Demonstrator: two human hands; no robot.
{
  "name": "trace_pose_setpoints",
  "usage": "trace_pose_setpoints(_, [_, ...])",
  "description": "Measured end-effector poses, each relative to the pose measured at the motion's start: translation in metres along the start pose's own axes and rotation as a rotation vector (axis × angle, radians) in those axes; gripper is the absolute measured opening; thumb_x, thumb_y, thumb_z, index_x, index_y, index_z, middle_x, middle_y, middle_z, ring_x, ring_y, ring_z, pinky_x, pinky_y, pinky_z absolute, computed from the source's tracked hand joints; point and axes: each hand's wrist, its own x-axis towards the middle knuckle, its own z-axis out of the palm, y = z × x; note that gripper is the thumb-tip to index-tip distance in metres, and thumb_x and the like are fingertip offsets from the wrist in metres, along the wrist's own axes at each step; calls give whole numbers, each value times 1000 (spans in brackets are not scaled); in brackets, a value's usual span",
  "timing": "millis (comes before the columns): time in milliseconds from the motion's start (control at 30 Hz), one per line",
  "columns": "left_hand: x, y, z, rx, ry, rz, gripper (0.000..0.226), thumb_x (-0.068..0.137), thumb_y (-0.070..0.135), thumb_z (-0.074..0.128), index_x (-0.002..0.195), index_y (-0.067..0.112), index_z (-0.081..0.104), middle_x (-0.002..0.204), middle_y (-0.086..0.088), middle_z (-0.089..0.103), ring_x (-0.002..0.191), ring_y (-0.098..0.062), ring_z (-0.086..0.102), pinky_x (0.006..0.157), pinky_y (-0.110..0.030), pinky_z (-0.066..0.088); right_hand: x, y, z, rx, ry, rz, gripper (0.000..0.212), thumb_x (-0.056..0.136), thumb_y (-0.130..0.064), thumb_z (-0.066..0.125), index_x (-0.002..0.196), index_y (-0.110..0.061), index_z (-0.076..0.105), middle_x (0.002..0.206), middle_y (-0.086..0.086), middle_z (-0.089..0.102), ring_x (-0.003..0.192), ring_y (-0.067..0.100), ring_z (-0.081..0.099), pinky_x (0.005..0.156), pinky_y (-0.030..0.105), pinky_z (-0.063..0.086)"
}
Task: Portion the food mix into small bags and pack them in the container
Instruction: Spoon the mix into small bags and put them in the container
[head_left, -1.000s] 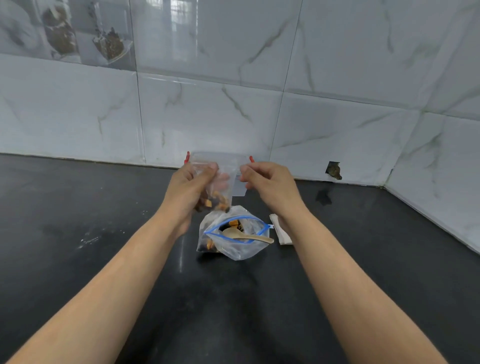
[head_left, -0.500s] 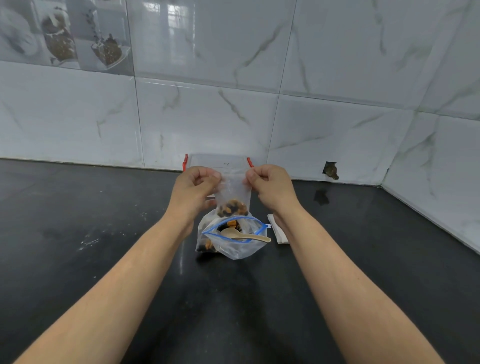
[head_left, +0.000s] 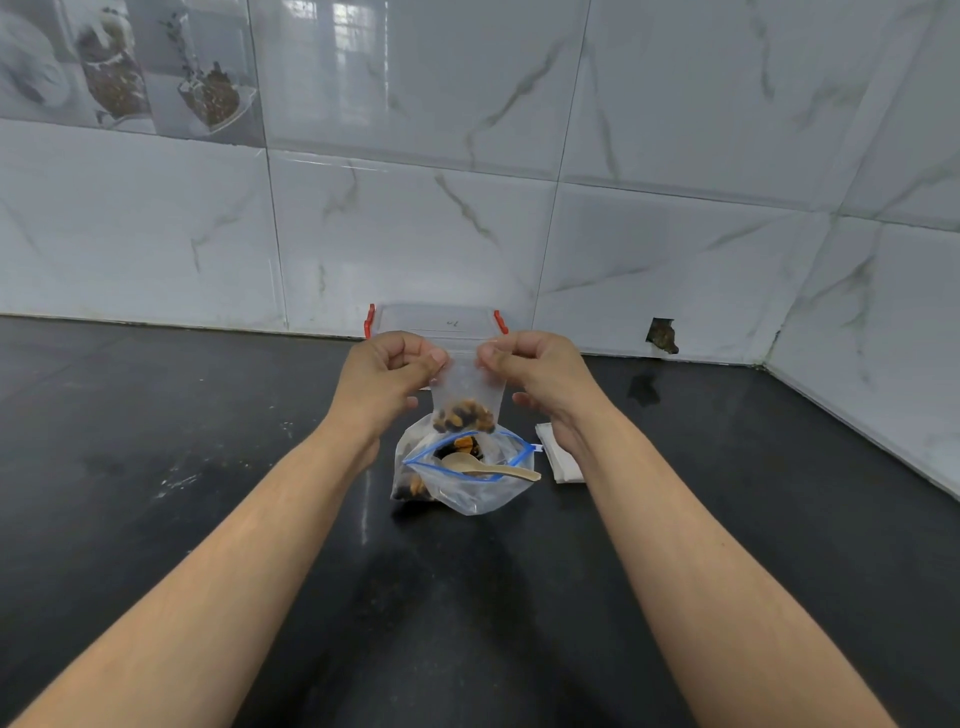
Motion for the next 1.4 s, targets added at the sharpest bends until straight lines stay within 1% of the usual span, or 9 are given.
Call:
trace_pose_setpoints(133, [1, -2, -1, 17, -29, -1, 6, 86, 22, 67, 88, 16, 69, 90, -2, 72, 82, -10, 62, 68, -27, 44, 6, 3, 1, -17, 29, -61, 12, 89, -8, 64, 99, -3, 69, 78, -5, 64, 73, 1, 56, 53, 3, 42])
trace_pose_setpoints(233, [3, -1, 0, 69, -30, 30, 10, 86, 21, 67, 90, 12, 70, 85, -1, 70, 79, -8, 62, 66, -25, 45, 8, 5, 5, -56, 51, -86, 14, 89, -7, 63, 100, 0, 69, 79, -3, 65, 81, 10, 60, 71, 15, 47])
trace_pose_setpoints(467, [6, 1, -1, 118, -15, 113, 10, 87, 8, 64, 79, 12, 66, 75, -5, 65, 66, -3, 58, 55, -8, 44, 8, 2, -1, 4, -69, -26, 21, 83, -16, 72, 103, -11, 71, 87, -9, 66, 78, -3, 56, 57, 13, 43])
trace_pose_setpoints(633, [7, 1, 0, 80, -25, 112, 11, 87, 8, 64, 78, 15, 67, 75, -3, 67, 65, 0, 61, 54, -9, 45, 19, 3, 14, -37, -51, -83, 5, 79, -9, 75, 84, -11, 74, 75, -5, 71, 75, 8, 65, 64, 16, 48])
trace_pose_setpoints(833, [9, -2, -4, 74, -17, 61, 8, 85, 8, 65, 79, 13, 67, 78, -2, 67, 74, -8, 61, 62, -22, 46, 18, -2, 18, -84, -37, -89, 20, 81, -9, 72, 64, -19, 68, 55, -13, 65, 62, 1, 58, 57, 13, 42])
trace_pose_setpoints(1033, [12, 3, -14, -15, 10, 2, 15, 85, 11, 65, 72, 17, 63, 83, -4, 68, 79, -11, 62, 66, -28, 44, 16, 2, 16, 31, -25, -76, 11, 88, -9, 65, 95, -5, 73, 79, -8, 67, 65, -4, 58, 47, 4, 40])
trace_pose_setpoints(1167, [15, 1, -19, -12, 11, -1, 13, 87, 13, 64, 75, 19, 66, 83, -1, 69, 79, -8, 62, 66, -27, 43, 21, 5, 17, 69, 79, -96, 8, 86, -5, 65, 84, -6, 73, 75, -6, 67, 50, -15, 55, 44, 1, 37])
trace_pose_setpoints(1300, [24, -4, -22, 13, 70, 25, 8, 86, 14, 65, 79, 17, 67, 83, 2, 67, 76, -2, 57, 59, -21, 40, 27, 8, 24, 69, 26, -63, 15, 91, -12, 60, 83, -15, 73, 83, -6, 69, 68, -2, 60, 53, 12, 42])
trace_pose_setpoints(1400, [42, -10, -29, 53, 139, 92, 3, 86, 13, 67, 86, 11, 70, 79, 0, 65, 59, 11, 55, 47, -7, 40, 42, 11, 30, -10, -13, -101, 15, 92, -13, 60, 98, -6, 72, 89, -2, 69, 75, 8, 61, 61, 11, 48])
